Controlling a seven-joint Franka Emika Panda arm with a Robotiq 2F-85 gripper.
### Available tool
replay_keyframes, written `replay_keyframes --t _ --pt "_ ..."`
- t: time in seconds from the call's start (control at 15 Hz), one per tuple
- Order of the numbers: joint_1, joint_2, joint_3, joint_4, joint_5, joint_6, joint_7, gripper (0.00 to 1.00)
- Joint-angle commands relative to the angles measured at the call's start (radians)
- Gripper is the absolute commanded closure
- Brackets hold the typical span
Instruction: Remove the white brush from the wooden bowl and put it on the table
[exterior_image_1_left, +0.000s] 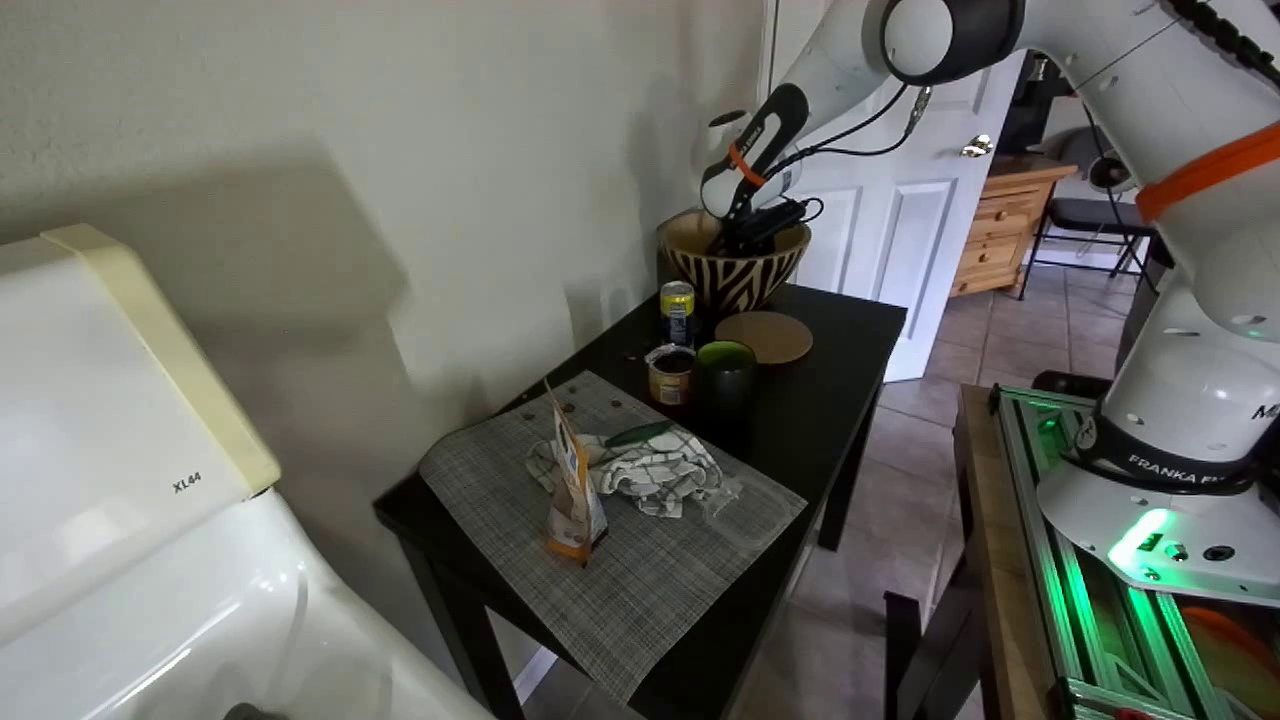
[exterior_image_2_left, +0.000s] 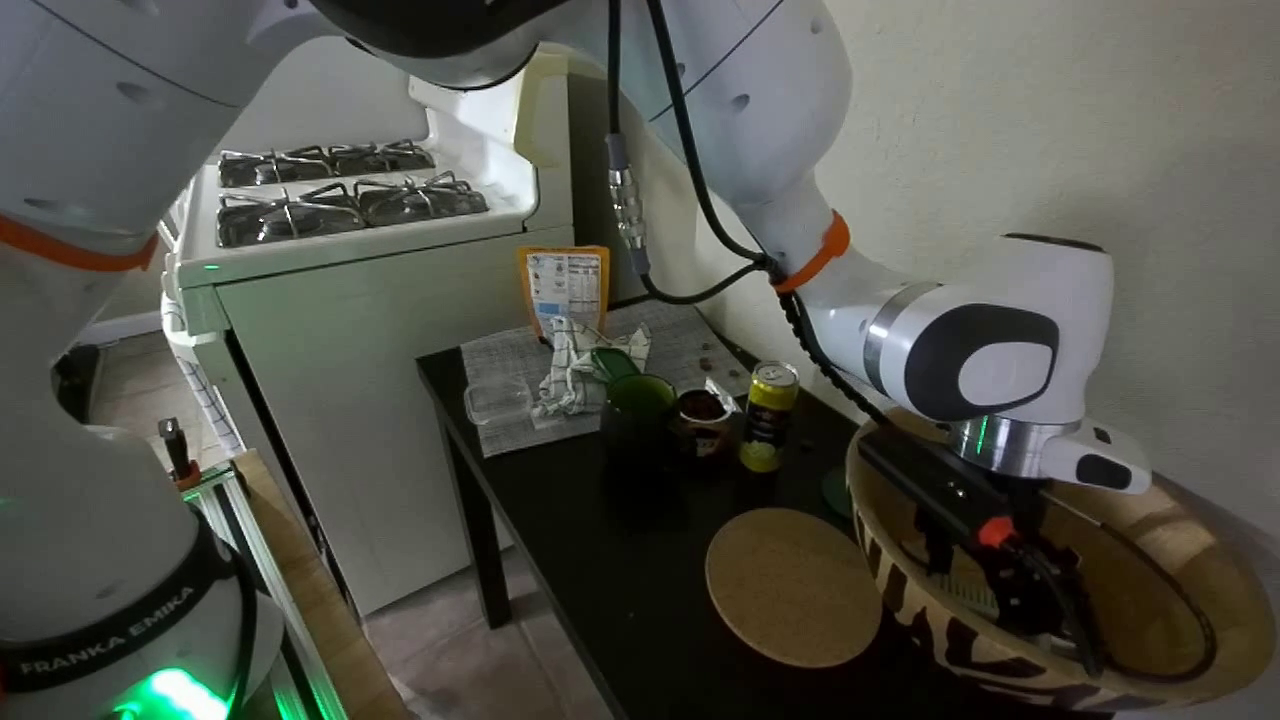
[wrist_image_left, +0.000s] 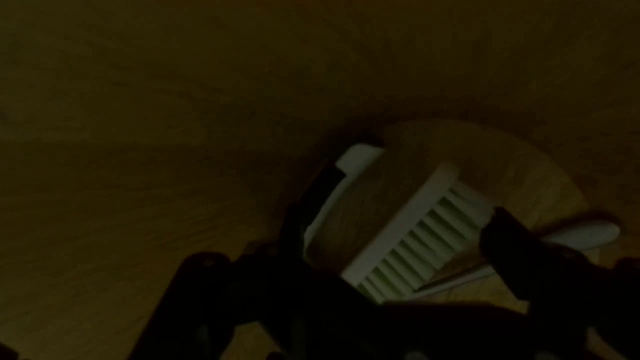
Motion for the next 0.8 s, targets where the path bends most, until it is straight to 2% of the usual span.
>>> replay_keyframes --t 0.0,0.4,0.47,0.73 --pt "0.025 0.046 -0.019 0.008 -0.013 0.026 0.067 0.41" --pt "0.019 0.031 -0.012 0.037 -0.009 -0.01 0.046 0.88" --pt "0.015 0.024 -0.011 0.047 -0.007 -0.019 0.039 0.93" --pt "-0.022 -0.017 0.015 0.1 0.014 -0.11 -0.029 0.92"
